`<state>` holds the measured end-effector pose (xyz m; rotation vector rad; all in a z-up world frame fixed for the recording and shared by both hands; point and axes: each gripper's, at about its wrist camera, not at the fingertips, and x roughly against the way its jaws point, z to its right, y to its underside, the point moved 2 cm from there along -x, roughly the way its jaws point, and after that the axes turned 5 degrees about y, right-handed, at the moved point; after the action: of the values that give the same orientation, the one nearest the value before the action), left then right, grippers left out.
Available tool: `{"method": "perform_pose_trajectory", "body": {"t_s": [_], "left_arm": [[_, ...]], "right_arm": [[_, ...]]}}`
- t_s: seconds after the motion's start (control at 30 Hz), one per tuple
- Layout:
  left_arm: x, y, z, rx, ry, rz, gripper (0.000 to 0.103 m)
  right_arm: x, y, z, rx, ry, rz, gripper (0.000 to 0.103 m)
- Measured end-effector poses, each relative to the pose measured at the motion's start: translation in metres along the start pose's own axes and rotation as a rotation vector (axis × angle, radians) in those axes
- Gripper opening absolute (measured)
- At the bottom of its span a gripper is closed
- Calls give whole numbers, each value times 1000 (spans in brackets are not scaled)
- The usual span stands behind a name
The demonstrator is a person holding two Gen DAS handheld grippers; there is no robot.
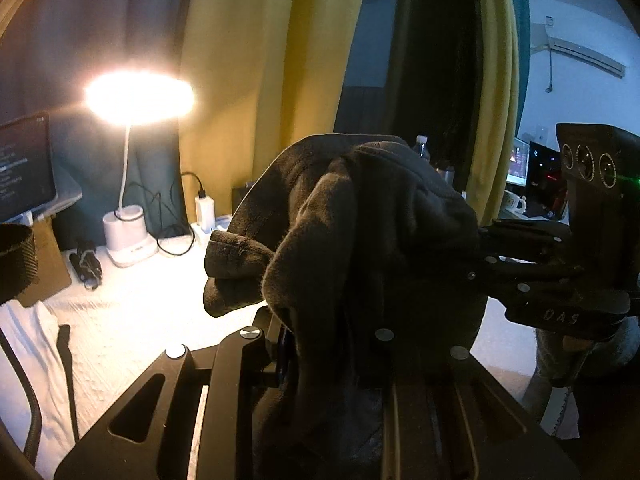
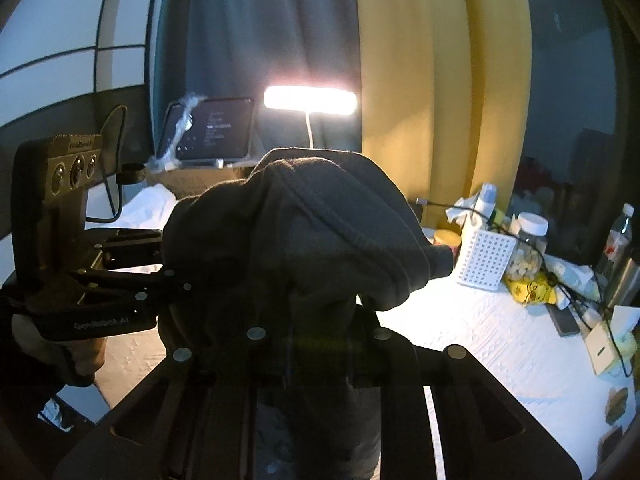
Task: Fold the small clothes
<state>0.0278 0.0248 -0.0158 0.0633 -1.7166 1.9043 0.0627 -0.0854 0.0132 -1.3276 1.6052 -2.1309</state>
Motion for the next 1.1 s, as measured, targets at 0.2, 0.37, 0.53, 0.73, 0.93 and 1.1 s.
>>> {"method": "perform_pose_trajectory", "body": {"t_s": [0.2, 0.37, 0.53, 0.73, 0.93, 1.1], "left_arm": [[19, -9, 9, -31, -2, 55, 19], [36, -16, 18, -57, -5, 101, 19], [52, -22, 24, -83, -10, 140, 19], [69, -29, 29, -123, -36, 208, 19], [88, -32, 32, -144, -55, 247, 19], [98, -30, 27, -151, -80, 261, 19]], "right_arm": [[27, -12, -9, 22, -1, 61, 20], [46, -21, -16, 40, 7, 106, 20], [62, -29, -25, 62, 16, 146, 20], [78, -39, -34, 82, 18, 187, 20], [92, -50, -48, 109, 7, 229, 20], [96, -57, -63, 118, -42, 247, 20]]}}
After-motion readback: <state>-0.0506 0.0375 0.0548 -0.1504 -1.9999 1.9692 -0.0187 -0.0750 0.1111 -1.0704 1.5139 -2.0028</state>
